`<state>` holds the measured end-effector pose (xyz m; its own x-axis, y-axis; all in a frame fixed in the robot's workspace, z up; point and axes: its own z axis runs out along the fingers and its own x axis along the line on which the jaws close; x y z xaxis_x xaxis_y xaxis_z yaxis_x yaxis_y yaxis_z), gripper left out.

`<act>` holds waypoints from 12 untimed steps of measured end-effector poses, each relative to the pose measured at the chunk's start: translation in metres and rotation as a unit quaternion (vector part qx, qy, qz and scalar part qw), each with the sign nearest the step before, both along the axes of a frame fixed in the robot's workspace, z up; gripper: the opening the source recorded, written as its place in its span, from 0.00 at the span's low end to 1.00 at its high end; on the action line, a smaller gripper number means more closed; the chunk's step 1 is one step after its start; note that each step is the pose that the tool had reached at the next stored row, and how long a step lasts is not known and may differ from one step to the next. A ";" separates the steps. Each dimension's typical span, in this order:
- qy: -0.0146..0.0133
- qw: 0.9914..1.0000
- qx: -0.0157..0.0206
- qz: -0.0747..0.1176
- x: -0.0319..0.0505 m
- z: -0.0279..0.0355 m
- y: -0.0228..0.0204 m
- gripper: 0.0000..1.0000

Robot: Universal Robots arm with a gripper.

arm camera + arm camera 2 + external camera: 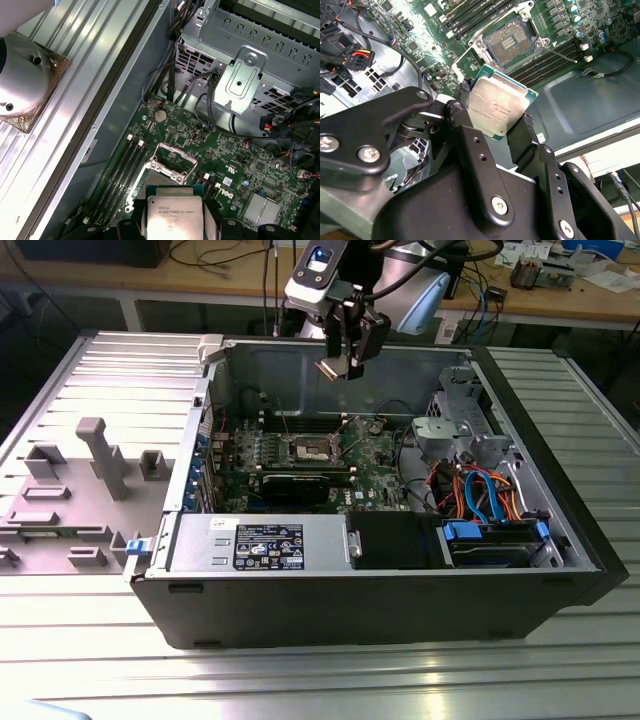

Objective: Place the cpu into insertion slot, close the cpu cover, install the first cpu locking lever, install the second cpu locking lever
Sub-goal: 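Place the cpu into insertion slot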

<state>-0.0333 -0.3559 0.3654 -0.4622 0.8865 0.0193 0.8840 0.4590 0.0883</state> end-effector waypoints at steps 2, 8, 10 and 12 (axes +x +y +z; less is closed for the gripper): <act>0.000 1.000 0.000 -0.003 0.0000 0.0000 0.0000 0.55; 0.000 1.000 0.000 -0.024 0.0000 0.0000 0.0000 0.55; 0.000 0.999 0.000 -0.035 0.0000 0.0000 0.0000 0.55; 0.000 0.999 0.000 -0.044 0.0000 0.0000 0.0000 0.55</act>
